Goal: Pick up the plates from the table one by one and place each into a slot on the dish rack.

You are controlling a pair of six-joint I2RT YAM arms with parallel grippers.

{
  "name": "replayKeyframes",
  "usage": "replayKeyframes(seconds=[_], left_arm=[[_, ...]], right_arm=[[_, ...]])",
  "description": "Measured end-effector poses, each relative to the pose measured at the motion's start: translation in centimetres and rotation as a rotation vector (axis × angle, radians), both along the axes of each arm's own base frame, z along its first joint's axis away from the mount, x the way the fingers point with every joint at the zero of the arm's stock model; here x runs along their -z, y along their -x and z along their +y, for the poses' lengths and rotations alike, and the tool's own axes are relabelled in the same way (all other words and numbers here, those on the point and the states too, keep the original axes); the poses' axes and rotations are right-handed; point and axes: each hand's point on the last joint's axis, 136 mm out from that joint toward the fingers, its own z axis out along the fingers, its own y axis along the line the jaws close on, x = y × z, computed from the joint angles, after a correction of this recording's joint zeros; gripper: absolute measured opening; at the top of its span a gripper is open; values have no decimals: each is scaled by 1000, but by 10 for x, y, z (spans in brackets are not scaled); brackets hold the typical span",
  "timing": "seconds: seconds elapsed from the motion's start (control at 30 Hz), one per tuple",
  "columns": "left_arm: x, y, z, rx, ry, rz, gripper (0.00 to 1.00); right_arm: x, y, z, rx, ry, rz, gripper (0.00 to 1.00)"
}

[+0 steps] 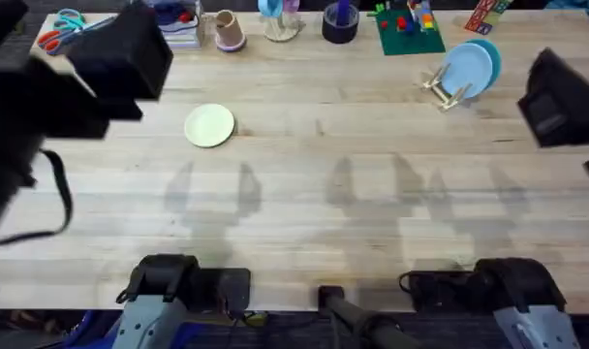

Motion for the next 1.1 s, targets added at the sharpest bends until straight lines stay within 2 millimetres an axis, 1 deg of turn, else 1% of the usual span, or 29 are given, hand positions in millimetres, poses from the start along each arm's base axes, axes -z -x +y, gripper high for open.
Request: replayKeyframes(seconds=[0.23, 0.33, 0.47, 0.57, 0.73, 0.83, 0.97, 1.1], left_arm=[[-14, -18, 0, 0, 0, 156, 993], [-21, -25, 0, 1, 1, 214, 993], [-30, -32, -3, 18, 5, 281, 992], [-33, -38, -7, 40, 11, 331, 992], [-30, -47, -13, 73, 28, 418, 991], [-24, -53, -17, 93, 39, 484, 993], [-10, -53, -19, 103, 48, 585, 993], [5, -53, -21, 111, 57, 669, 992]], right_arm=[[-32, -9, 0, 0, 2, 98, 992], [-40, -16, 0, 0, 1, 161, 992], [-44, -27, 0, -1, 0, 264, 992], [-45, -35, 0, -1, -1, 356, 992], [-44, -46, -1, -1, -3, 500, 992], [-40, -52, -1, -1, -4, 582, 992], [-30, -58, -1, -1, -5, 676, 992], [-14, -62, 0, -5, -7, 759, 992]])
